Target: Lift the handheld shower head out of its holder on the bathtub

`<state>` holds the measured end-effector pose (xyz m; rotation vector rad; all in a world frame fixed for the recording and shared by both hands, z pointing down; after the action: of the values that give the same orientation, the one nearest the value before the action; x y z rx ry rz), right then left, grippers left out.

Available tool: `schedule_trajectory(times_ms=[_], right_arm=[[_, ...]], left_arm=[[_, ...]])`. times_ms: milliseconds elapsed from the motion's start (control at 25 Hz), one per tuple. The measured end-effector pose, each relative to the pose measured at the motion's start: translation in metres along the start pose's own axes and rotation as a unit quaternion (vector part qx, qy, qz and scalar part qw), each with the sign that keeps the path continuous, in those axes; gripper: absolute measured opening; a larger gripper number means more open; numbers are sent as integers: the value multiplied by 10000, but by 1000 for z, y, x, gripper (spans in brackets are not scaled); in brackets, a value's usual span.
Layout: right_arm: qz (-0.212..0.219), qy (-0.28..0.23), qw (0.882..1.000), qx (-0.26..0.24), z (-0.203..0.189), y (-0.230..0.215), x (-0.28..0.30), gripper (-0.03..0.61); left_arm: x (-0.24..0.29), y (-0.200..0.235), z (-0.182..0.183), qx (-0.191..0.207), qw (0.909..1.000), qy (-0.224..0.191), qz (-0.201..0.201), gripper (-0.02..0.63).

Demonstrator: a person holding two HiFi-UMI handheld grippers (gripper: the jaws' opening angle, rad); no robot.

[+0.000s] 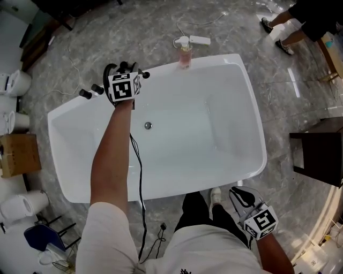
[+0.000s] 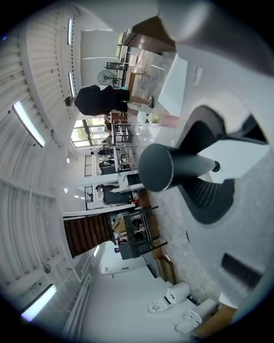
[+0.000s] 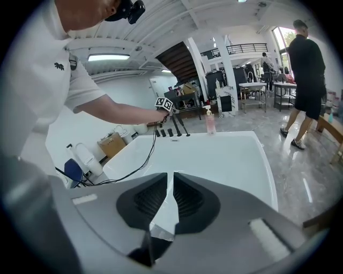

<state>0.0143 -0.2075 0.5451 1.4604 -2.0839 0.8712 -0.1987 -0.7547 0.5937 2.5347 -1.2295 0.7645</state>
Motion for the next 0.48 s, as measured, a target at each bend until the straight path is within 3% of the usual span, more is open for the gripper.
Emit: schedule_trajectory(times_ms=[480], right_arm=[[159,-290,9995,-12,-1,7,-27,44]], left_arm=[[-73,-30,23,26,9996,-277,-22,140]])
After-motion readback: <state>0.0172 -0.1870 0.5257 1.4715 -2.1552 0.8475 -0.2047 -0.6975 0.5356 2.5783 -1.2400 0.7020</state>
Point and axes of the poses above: the fingertips, and each gripper's own axes: x forward along the fingers, y to its left, z out of its top, the point moved 3 cm from there along -x, backward along the fingers, and after that the axes turned 9 degrees about -z, right-handed, at the moved point
